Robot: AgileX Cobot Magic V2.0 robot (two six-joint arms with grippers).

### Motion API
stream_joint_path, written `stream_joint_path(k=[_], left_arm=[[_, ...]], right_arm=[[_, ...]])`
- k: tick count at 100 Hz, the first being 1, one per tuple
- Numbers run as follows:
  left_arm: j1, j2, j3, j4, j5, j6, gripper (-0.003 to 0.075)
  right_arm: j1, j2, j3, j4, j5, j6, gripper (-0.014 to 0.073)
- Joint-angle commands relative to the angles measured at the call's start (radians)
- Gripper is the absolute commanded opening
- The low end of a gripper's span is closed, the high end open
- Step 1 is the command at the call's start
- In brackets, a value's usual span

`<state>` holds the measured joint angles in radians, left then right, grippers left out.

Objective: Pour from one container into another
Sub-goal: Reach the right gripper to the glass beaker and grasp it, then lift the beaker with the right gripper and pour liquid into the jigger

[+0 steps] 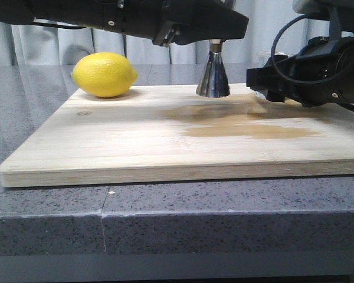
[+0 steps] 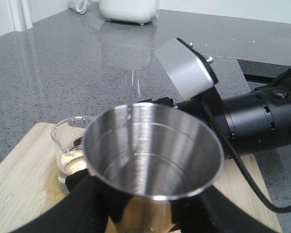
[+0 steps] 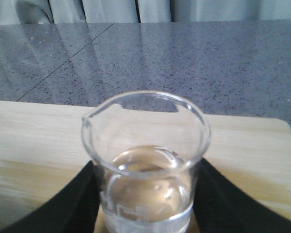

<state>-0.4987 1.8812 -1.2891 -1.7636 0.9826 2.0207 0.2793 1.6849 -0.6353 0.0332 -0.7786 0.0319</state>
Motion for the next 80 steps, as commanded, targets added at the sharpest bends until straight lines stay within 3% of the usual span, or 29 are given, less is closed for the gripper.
stream_joint_path(k=[1, 29, 61, 80], left_arm=[[-0.004, -0.061, -0.031, -0.077, 0.058, -0.012, 0.0264], [-0.004, -0.061, -0.031, -0.077, 0.054, -0.012, 0.0264], [-0.004, -0.061, -0.031, -0.077, 0.054, -0.012, 0.0264], [-0.004, -0.061, -0.031, -0.077, 0.054, -0.012, 0.0264]], right_arm=[[0.002, -0.052, -0.023, -0.008, -0.046, -0.002, 0.0276], [0.002, -0.277, -0.029, -0.018, 0.179, -0.002, 0.0276], [0.021, -0.518, -0.233, -0.181, 0.801, -0.002, 0.0276], [0.083, -0.526, -0.360, -0.305, 0.988, -0.013, 0.0277]])
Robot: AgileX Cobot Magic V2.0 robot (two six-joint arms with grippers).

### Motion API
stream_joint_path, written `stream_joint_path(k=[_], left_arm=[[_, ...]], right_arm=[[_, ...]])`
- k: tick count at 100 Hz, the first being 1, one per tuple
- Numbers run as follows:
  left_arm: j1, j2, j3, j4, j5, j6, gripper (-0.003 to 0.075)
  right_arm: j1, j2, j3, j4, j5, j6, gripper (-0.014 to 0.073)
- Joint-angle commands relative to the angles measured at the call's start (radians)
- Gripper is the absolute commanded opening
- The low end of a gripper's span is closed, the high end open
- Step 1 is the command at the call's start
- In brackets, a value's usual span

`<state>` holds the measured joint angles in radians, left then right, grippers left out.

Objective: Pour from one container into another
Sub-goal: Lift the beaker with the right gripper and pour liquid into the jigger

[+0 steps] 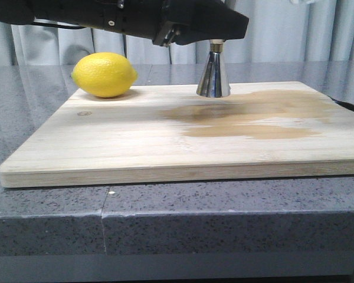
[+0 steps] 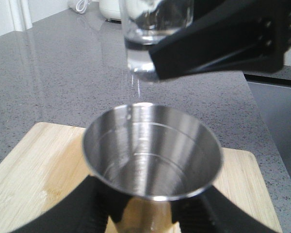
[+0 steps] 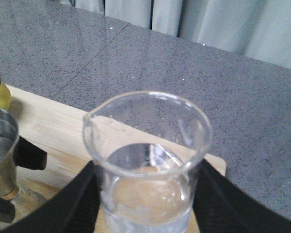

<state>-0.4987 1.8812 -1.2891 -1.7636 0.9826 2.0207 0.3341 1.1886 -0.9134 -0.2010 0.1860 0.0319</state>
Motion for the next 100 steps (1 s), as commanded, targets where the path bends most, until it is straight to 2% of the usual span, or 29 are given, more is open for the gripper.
stream_joint_path(k=[1, 41, 63, 100], left_arm=[[-0.004, -0.061, -0.031, -0.077, 0.054, -0.012, 0.0264], [-0.004, -0.061, -0.031, -0.077, 0.054, -0.012, 0.0264], [-0.004, -0.061, -0.031, -0.077, 0.054, -0.012, 0.0264], [-0.004, -0.061, -0.031, -0.077, 0.054, -0.012, 0.0264]], right_arm=[[0.035, -0.030, -0.089, -0.075, 0.028, -0.017, 0.0277], [0.181, 0.007, -0.281, -0.356, 0.253, -0.050, 0.0277], [0.216, 0.070, -0.357, -0.366, 0.327, -0.206, 0.0277], [0.232, 0.108, -0.372, -0.366, 0.324, -0.465, 0.0277]])
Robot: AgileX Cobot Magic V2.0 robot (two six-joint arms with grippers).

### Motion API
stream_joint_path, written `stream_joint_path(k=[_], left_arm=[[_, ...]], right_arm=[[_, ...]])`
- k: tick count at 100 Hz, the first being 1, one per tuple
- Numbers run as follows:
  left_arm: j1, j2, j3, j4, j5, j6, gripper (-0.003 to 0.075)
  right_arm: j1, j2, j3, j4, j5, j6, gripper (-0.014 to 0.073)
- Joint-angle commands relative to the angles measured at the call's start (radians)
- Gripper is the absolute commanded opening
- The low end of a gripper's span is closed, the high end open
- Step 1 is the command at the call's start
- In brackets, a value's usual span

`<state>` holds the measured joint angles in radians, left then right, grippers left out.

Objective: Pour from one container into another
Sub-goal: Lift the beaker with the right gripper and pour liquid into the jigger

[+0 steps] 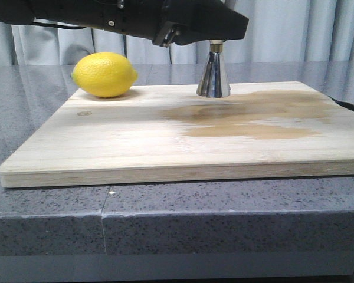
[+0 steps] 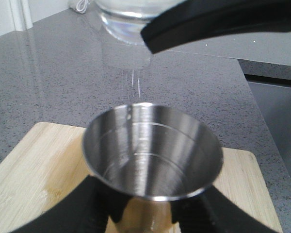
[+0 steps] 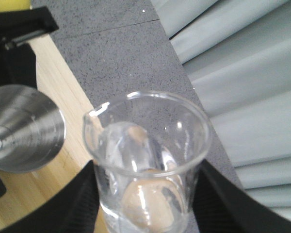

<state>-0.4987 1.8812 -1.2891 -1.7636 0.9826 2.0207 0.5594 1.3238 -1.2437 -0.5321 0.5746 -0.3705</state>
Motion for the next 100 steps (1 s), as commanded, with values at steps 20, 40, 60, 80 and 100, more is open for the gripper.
stream_joint_path(k=[20, 40, 60, 80, 100], left_arm=[[-0.004, -0.061, -0.031, -0.077, 0.054, -0.012, 0.0264], [-0.004, -0.061, -0.031, -0.077, 0.054, -0.012, 0.0264], [-0.004, -0.061, -0.031, -0.077, 0.054, -0.012, 0.0264], [-0.004, -0.061, -0.031, -0.077, 0.054, -0.012, 0.0264], [-0.004, -0.061, -0.031, -0.077, 0.054, -0.012, 0.0264]], right_arm=[[0.022, -0.028, -0.042, -0.038, -0.085, -0.125, 0.0277], [0.024, -0.028, -0.042, -0.059, -0.099, -0.161, 0.0277], [0.024, -0.028, -0.042, -0.104, -0.101, -0.161, 0.0277], [0.024, -0.028, -0.042, -0.157, -0.115, -0.161, 0.0277], [0.024, -0.028, -0.042, -0.192, -0.135, -0.161, 0.0277]])
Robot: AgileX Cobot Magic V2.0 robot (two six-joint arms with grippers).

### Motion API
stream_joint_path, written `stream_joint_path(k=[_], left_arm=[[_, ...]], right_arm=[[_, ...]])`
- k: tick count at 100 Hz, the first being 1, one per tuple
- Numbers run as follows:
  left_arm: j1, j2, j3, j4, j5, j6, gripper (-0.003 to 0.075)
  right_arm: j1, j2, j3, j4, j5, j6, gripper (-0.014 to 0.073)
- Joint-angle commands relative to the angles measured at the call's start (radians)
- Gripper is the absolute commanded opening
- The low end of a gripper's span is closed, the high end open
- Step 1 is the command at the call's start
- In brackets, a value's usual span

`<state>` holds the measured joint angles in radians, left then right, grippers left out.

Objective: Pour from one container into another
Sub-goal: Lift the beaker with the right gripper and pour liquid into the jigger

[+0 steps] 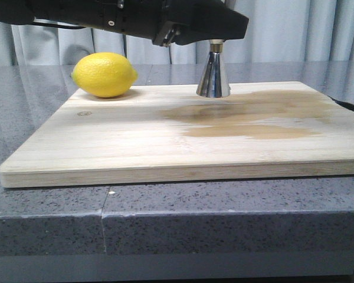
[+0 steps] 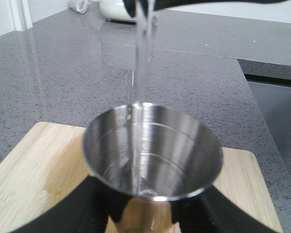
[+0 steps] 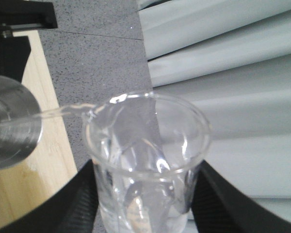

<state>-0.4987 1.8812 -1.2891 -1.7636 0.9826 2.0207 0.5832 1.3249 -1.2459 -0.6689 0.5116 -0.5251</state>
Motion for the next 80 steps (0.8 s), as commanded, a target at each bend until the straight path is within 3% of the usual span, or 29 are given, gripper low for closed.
stream_joint_path(k=[1, 41, 80], left_arm=[[-0.004, -0.061, -0.031, -0.077, 0.054, -0.012, 0.0264], [-0.004, -0.061, -0.031, -0.077, 0.054, -0.012, 0.0264], [-0.004, -0.061, -0.031, -0.077, 0.054, -0.012, 0.0264]], right_arm=[[0.001, -0.029, -0.040, -0.057, -0.072, -0.007, 0.0277], [0.001, -0.029, -0.040, -0.066, -0.079, -0.135, 0.0277], [0.001, -0.029, -0.040, -0.133, -0.079, -0.134, 0.0277]])
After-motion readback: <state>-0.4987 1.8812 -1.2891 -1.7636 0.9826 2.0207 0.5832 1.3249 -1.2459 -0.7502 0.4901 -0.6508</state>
